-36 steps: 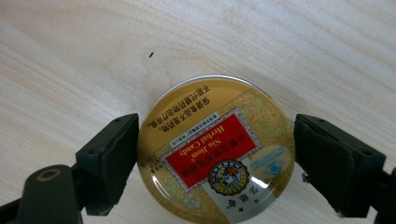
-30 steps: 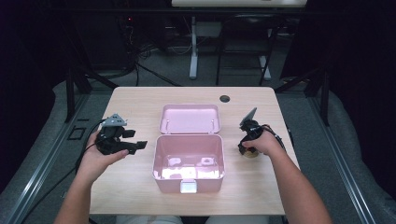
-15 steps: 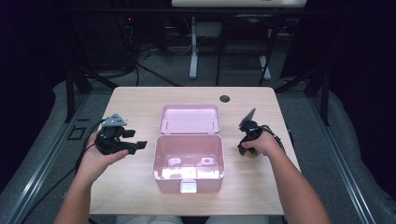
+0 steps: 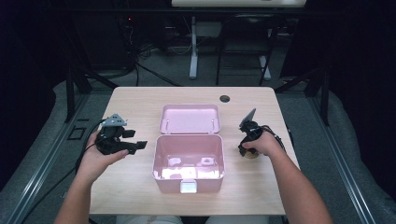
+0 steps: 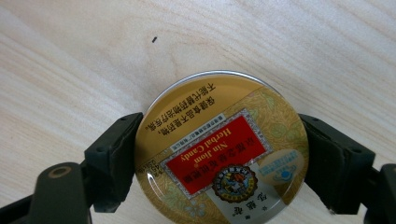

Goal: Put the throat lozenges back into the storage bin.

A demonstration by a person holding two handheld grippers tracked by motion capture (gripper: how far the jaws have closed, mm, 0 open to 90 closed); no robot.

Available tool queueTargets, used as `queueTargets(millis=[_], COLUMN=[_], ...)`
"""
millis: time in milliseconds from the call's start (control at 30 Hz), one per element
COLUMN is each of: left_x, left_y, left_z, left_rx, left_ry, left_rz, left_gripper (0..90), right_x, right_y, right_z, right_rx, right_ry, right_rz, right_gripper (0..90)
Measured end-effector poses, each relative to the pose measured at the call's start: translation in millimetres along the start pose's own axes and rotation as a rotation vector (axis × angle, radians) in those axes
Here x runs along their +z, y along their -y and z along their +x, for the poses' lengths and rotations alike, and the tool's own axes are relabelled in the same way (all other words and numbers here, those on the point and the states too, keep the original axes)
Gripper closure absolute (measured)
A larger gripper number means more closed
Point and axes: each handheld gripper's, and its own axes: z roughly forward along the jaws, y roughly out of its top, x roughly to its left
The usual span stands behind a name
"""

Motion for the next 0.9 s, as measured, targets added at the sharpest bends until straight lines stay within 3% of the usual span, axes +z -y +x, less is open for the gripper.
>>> queueTargets(millis=[333,900], left_x=[0.9,-0.1], left_y=[0.3,1.2], left_z=[0.3,1.6], left_rx=[-0.001,-0.006], left_ry=[-0.001,-0.001], left_rz=[-0.002,-0.003], left_gripper=[32.2,32.2], right_x=[-11.3,-53.1], right_y=[3.4,0.8], right_z=[-0.5,14.9], right_rx=[-0.036,-0.099], right_ry=[0.018,0.029], right_rz=[0.008,-0.004], right_gripper=[19.7,19.8])
